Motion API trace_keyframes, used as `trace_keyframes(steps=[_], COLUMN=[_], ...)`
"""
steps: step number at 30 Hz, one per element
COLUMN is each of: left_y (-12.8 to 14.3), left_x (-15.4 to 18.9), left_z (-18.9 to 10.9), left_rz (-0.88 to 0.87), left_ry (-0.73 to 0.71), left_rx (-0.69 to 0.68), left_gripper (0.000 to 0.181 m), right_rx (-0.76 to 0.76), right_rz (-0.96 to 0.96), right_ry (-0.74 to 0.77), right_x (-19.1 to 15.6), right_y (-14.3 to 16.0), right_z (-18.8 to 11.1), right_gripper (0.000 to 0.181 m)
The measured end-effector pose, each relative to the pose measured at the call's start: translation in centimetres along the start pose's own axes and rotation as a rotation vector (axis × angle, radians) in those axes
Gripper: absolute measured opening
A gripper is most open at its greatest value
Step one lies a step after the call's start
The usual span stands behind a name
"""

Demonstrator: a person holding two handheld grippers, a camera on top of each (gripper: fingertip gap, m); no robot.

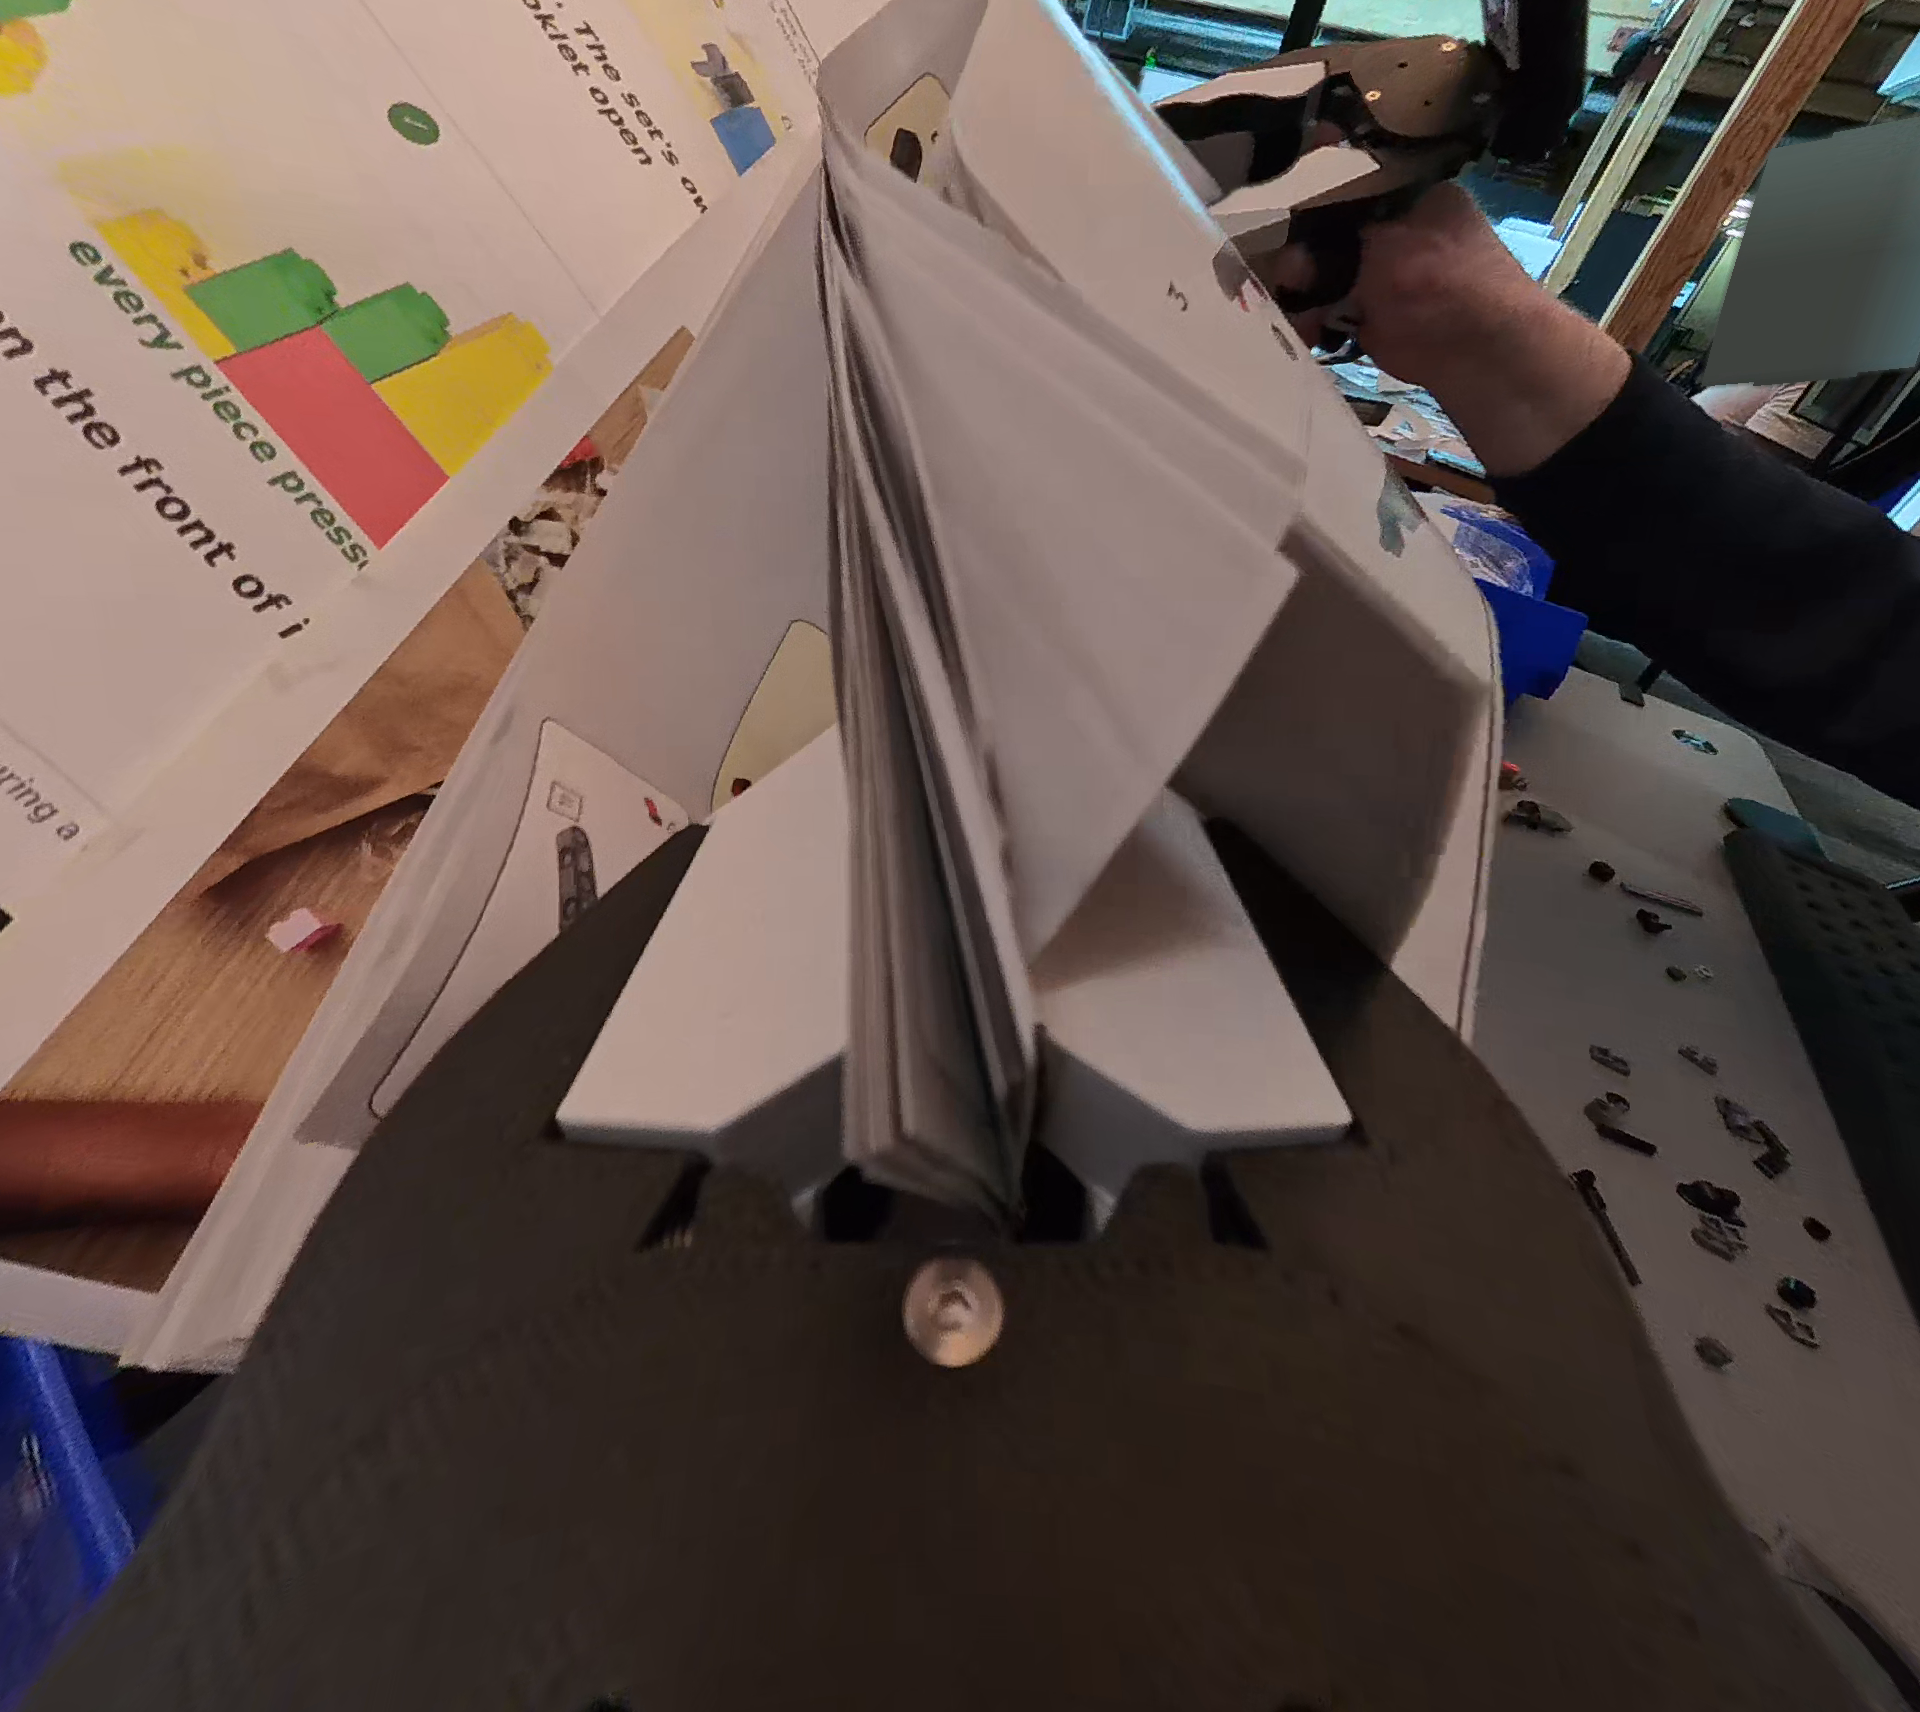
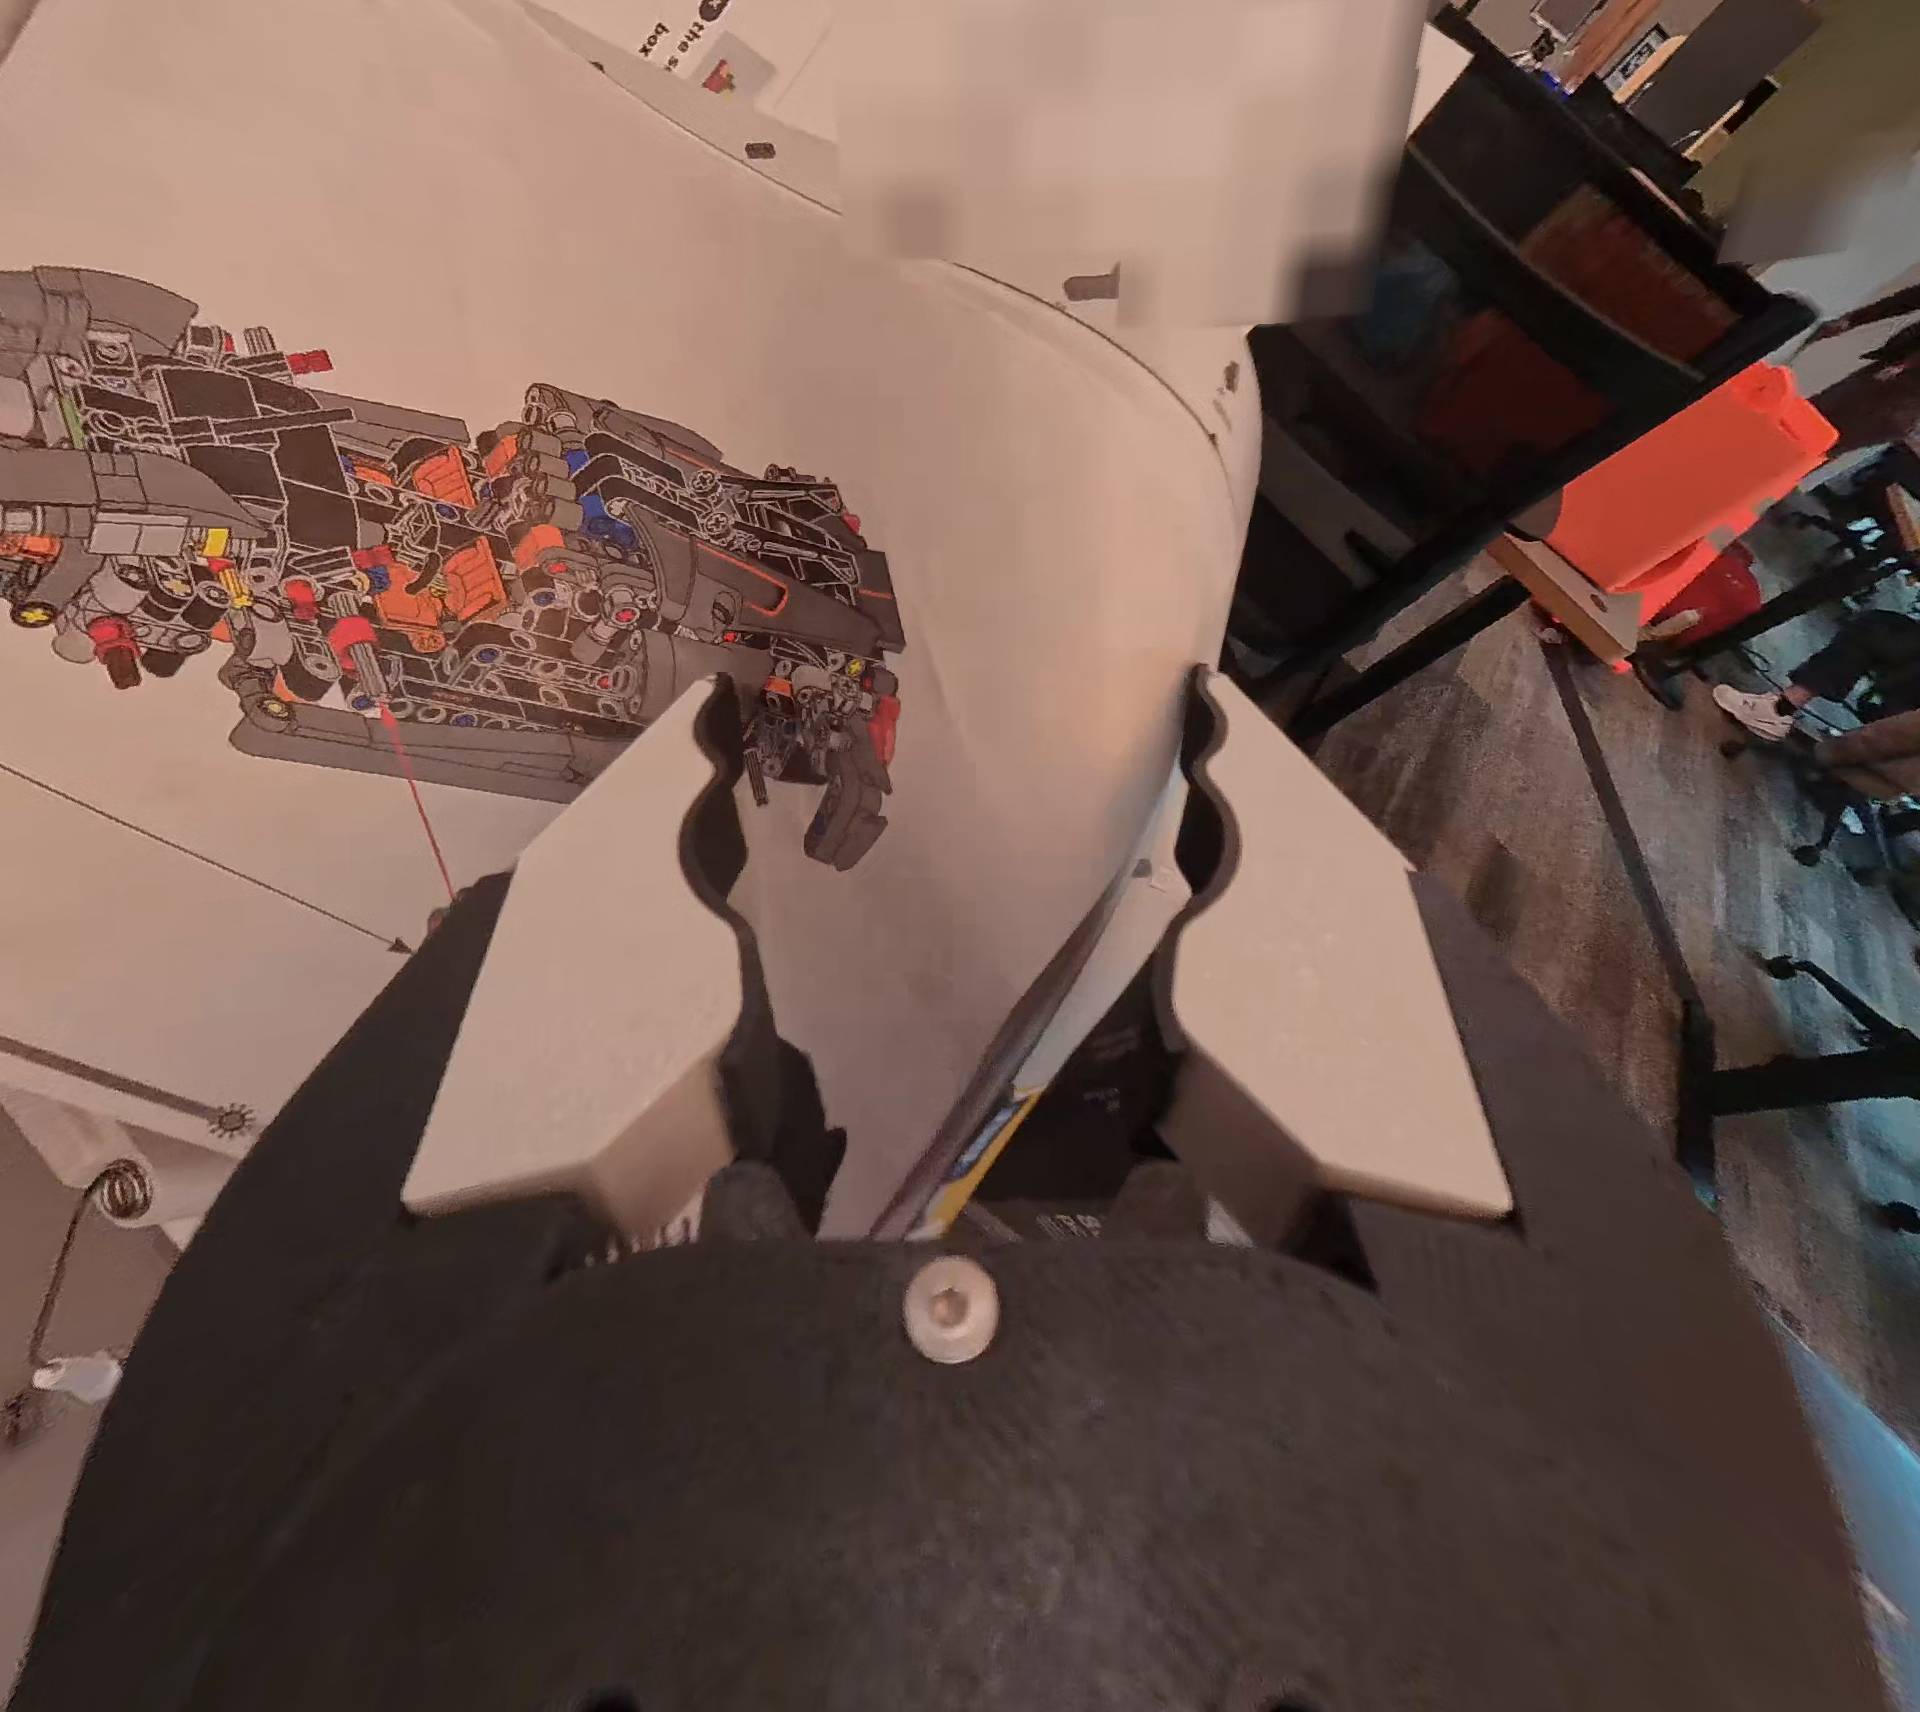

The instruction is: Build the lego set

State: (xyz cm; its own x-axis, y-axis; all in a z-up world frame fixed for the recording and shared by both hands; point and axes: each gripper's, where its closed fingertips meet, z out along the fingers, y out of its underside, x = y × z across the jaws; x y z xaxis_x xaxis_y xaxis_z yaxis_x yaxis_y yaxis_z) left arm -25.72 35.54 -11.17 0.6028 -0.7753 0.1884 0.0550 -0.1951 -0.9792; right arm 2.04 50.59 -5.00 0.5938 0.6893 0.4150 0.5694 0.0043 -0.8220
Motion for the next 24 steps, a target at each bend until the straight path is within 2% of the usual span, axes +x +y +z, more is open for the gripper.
trace_keyframes(steps=[4,7,13,16,18,24], left_y=[0.0,0.0,-0.1,-0.2,-0.1,-0.2], left_x=[0.0,0.1,0.1,0.1,0.1,0.1], left_z=[0.0,0.0,0.0,-0.1,-0.1,-0.1], left_rz=[-0.001,0.002,0.003,0.002,0.001,-0.001], left_ry=[0.000,-0.002,-0.003,-0.003,-0.006,-0.007], left_rx=[-0.001,-0.001,-0.001,0.001,0.000,0.002], left_gripper=[0.002,0.002,0.002,0.001,0.001,0.001], right_rx=[-0.011,-0.002,0.002,-0.007,-0.007,0.119], right_rz=[-0.059,-0.123,-0.164,-0.172,-0.125,-0.012], right_ry=[0.057,0.100,0.023,-0.064,-0.211,-0.513], right_x=[0.3,0.3,-1.7,-3.9,-6.8,-13.0], right_y=[0.0,-0.2,-0.7,-1.3,-2.2,-6.9], right_z=[-0.7,-1.4,-2.2,-3.1,-4.0,-7.4], right_gripper=[0.070,0.045,0.014,0.008,0.009,0.013])
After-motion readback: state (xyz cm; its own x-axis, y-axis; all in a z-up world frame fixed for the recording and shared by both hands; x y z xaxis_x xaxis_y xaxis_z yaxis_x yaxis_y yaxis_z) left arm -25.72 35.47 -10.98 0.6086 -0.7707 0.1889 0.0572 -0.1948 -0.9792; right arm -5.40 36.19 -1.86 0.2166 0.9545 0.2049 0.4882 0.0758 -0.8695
